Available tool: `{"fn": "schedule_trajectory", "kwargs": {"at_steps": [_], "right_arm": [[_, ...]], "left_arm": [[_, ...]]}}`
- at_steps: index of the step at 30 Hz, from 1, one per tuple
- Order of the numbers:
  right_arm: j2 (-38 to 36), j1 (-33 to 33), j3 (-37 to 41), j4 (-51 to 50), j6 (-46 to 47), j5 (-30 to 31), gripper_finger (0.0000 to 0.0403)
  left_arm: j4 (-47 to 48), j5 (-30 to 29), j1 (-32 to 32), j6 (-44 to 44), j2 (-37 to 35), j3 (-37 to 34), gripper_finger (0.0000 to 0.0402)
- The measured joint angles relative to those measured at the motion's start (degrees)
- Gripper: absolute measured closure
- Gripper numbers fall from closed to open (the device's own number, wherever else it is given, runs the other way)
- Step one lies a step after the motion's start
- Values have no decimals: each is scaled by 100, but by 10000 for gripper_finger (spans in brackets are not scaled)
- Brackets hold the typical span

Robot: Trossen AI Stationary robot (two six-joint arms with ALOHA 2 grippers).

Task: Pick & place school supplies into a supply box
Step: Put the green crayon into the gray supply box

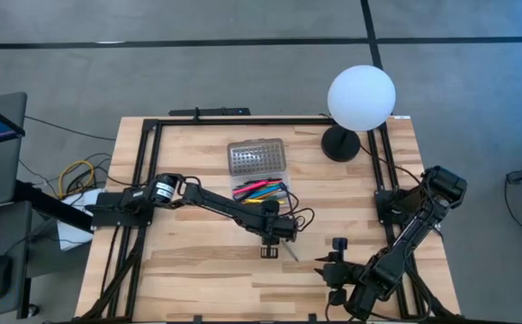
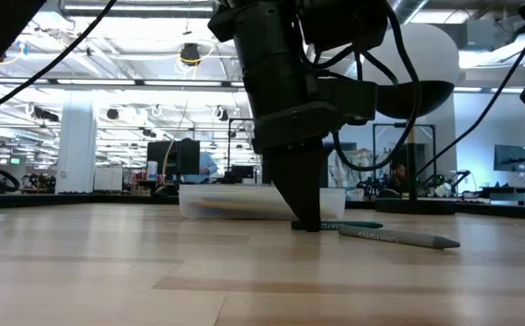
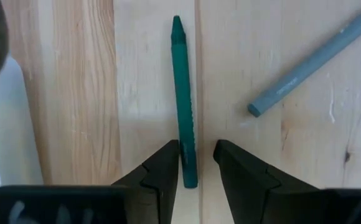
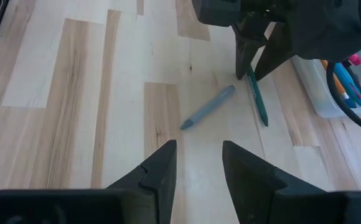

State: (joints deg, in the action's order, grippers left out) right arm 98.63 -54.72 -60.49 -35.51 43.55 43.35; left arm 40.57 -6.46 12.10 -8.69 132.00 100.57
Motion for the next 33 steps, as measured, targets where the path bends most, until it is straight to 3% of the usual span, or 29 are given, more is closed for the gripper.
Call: {"fn": "schedule_trajectory", "kwargs": {"at_steps": [10,22,33], "right_arm": [[0,0,0,2,0,-10,281],[0,0,0,2,0,-8,281],[0,1,0,2,0,-6,281]], "left_arm": [[-69,-66,-9,6,0,5,294],[-54,-136,-7,38,0,13,367],[-12,-402,97,-33,2,15,377]]}}
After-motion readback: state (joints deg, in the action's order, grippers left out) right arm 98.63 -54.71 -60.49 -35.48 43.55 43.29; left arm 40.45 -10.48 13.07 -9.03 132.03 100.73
